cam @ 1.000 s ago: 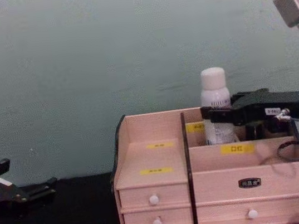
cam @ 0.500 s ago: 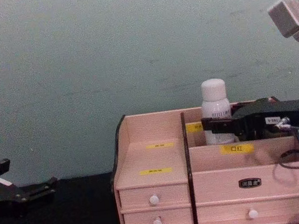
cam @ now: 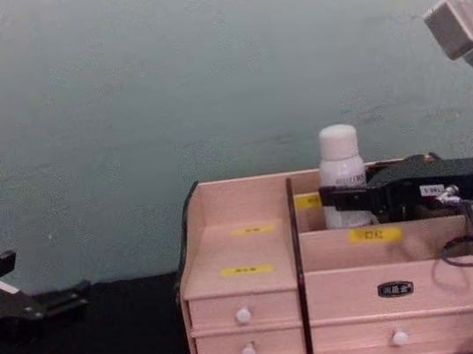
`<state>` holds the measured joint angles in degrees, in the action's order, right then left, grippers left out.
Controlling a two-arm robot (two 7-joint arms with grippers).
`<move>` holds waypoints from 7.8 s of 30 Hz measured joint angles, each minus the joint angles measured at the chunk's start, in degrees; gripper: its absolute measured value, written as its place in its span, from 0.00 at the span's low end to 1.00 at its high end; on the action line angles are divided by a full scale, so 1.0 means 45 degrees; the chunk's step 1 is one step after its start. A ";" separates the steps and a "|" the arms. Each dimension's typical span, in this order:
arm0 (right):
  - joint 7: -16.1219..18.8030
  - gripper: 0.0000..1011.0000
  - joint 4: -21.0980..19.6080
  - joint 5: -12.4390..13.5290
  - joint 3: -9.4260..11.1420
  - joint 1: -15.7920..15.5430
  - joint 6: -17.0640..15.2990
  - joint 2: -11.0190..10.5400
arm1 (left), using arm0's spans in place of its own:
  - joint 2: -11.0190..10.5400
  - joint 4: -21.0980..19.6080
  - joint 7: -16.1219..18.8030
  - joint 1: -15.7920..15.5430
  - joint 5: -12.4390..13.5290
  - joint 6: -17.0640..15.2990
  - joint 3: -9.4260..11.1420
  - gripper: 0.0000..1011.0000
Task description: Pick up the facial cleanser and watermelon frost from the table and place them into the tiered storage box.
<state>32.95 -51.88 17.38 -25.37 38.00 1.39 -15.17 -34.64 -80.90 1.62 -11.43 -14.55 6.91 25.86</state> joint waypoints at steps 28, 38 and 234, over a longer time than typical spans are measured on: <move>-0.0005 0.99 -0.0021 0.0026 0.0013 -0.0014 0.0023 -0.0001 | 0.0000 0.0001 0.0000 0.0000 0.0001 0.0000 0.0000 0.99; -0.0156 0.99 -0.0857 0.0126 0.0216 -0.0397 0.0076 -0.0228 | 0.0000 0.0000 0.0000 0.0000 0.0000 0.0000 0.0000 0.99; 0.1647 0.70 -0.7962 0.2911 -0.0660 -0.4643 -0.3218 -0.5844 | 0.0000 0.0001 0.0000 0.0000 0.0000 0.0000 0.0000 0.99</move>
<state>40.35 -87.71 30.48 -28.34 17.11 -13.09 -41.47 -34.65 -80.90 1.62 -11.43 -14.55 6.91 25.86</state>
